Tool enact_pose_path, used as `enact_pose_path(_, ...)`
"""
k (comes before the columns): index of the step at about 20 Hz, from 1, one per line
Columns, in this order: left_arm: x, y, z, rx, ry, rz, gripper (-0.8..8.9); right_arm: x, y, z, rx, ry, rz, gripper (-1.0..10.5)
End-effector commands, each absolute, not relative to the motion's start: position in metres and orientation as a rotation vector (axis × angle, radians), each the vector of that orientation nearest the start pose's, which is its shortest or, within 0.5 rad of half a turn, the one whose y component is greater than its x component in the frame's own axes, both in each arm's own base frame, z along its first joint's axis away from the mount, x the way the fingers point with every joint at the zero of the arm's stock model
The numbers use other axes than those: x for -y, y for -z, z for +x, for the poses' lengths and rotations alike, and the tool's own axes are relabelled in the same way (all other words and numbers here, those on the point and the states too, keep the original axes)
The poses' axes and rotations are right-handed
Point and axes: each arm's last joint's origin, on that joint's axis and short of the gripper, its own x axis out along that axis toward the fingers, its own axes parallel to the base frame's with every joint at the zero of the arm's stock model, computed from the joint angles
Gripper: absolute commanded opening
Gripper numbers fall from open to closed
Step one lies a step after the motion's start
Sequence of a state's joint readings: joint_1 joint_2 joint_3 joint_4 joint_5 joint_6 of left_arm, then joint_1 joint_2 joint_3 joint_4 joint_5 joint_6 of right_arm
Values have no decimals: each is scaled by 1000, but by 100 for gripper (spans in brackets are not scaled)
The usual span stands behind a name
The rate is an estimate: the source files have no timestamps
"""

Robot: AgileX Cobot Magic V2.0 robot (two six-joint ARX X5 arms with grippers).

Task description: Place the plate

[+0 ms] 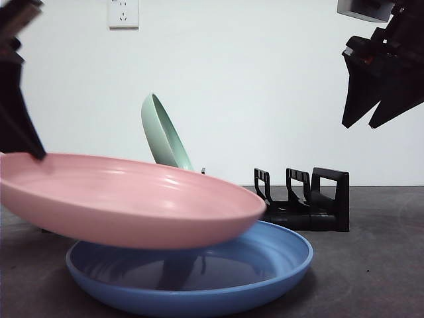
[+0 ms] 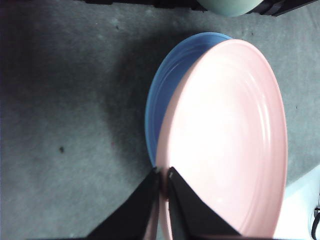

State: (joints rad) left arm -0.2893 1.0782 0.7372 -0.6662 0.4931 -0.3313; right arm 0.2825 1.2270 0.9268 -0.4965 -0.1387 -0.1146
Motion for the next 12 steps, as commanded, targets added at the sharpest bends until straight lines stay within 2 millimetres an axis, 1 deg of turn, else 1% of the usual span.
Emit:
enact_pose_path(1,77,-227,192,-1148,549,-418,12,-76,-271,241,-764,-449,-156,273)
enact_pose_path(5,88,-218,200,-1172,542,-427,12,-76,-271,241,-764,-449,-156,273)
enact_pose_path(9,98,-206,205,-1216,463,-386,12,-76,-271,241,-764,-449,-156,273)
enact_pose_path(12,107,-199,208,-1227,463,-390,12,-76,-271,241,-764,-449,-156,273)
